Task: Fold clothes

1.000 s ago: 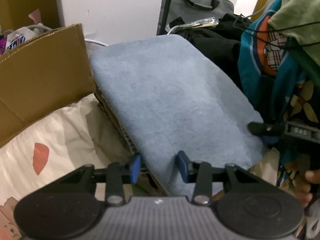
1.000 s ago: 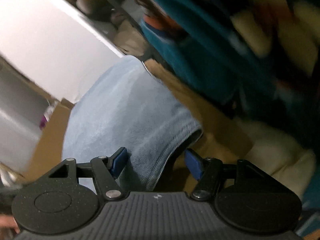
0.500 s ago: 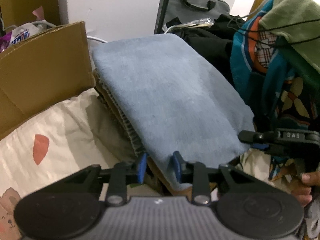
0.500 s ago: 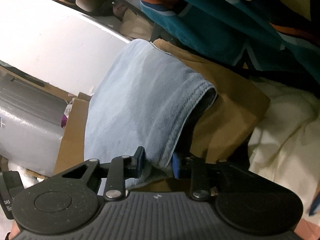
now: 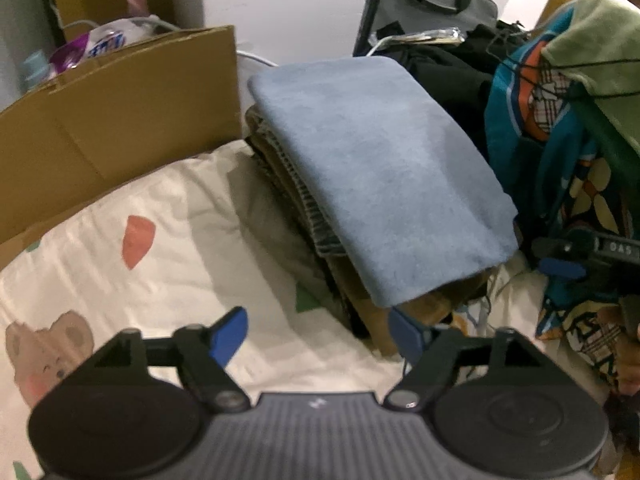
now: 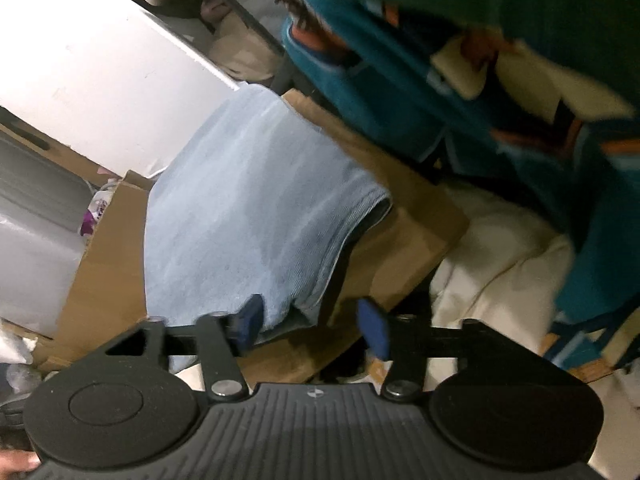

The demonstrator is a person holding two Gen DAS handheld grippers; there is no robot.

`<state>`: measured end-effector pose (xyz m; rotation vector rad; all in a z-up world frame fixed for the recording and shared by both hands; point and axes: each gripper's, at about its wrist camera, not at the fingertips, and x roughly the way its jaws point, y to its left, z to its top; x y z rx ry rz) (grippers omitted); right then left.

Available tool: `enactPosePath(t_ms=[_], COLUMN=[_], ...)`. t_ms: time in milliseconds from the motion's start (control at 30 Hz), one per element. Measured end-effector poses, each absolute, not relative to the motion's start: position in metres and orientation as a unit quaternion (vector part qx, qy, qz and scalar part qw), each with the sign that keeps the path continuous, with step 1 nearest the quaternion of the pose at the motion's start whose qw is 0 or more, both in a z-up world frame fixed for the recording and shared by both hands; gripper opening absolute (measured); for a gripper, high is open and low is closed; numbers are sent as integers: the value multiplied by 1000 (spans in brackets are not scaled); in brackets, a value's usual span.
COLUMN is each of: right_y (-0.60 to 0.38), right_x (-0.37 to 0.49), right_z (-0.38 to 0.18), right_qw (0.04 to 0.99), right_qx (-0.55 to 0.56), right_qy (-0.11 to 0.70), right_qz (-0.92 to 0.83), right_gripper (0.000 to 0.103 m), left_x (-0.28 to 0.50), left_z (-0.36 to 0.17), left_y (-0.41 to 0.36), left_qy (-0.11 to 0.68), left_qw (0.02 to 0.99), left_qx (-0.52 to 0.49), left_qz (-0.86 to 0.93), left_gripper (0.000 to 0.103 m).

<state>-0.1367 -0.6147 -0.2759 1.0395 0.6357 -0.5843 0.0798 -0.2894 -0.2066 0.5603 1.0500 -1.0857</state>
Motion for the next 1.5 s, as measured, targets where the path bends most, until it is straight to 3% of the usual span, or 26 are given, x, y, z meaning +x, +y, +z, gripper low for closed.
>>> enactPosePath(t_ms=[167,500,967,1500], right_y=[-615,-595,-583,-544], right_x=[-139,-123,-120,-110], right_z=[-258,-210,-134,-45], right_qw=[774,786,783,803], right_qx=[468,400,371,323], right_qy=[326,379,416,433], right_qz=[-274,-280,-277,-251], right_gripper=[87,102,103,103], left_x=[75,75,84,111], left_z=[-184,-132,-34,80], left_y=[-282,-260,-191,-81], left_qy=[458,463,465,446], left_qw=[706,729,778,816], left_qx=[257,245,182,210], left_qz=[-475,-440,-382,-301], left_gripper=[91,102,102,103])
